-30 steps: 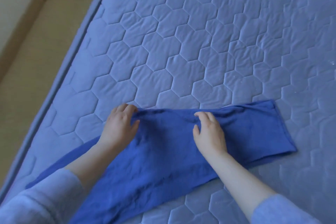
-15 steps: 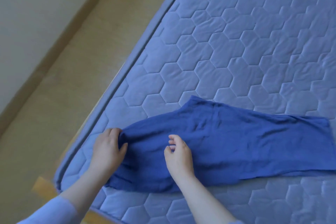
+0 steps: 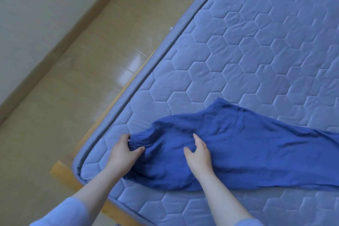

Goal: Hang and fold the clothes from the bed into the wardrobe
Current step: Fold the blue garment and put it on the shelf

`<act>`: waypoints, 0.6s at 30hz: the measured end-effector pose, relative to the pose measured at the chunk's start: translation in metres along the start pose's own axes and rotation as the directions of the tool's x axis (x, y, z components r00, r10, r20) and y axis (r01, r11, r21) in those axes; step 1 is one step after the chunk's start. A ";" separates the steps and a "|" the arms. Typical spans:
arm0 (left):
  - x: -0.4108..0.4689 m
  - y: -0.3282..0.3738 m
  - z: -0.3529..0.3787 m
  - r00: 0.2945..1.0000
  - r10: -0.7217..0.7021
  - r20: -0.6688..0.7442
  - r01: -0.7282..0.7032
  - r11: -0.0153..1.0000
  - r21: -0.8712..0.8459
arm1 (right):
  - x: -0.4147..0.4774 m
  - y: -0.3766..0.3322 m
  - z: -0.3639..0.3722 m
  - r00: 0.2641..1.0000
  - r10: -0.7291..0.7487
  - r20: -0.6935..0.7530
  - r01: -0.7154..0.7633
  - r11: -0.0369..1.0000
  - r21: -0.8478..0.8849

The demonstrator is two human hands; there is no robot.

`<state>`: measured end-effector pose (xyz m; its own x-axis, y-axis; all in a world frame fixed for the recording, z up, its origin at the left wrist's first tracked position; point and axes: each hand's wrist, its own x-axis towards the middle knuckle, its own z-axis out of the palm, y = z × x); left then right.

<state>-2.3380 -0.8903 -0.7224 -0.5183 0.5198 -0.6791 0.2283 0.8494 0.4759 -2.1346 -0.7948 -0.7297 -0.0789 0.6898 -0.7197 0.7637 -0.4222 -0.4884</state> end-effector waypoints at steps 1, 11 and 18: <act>-0.004 0.003 -0.001 0.999 0.036 -0.006 -0.036 0.999 -0.005 | 0.000 0.001 -0.002 1.000 0.009 -0.006 -0.009 0.999 0.036; -0.053 0.077 0.027 0.964 0.263 0.029 -0.257 0.957 -0.131 | -0.022 0.033 -0.062 0.973 0.115 -0.199 -0.025 0.914 0.405; -0.088 0.139 0.110 0.931 0.362 0.051 -0.358 0.931 -0.074 | -0.036 0.097 -0.138 0.943 0.180 -0.279 -0.038 0.894 0.447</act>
<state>-2.1695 -0.8083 -0.6579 -0.3578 0.7958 -0.4885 0.3372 0.5980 0.7271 -1.9691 -0.7797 -0.6826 0.2420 0.7390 -0.6287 0.3986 -0.6665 -0.6300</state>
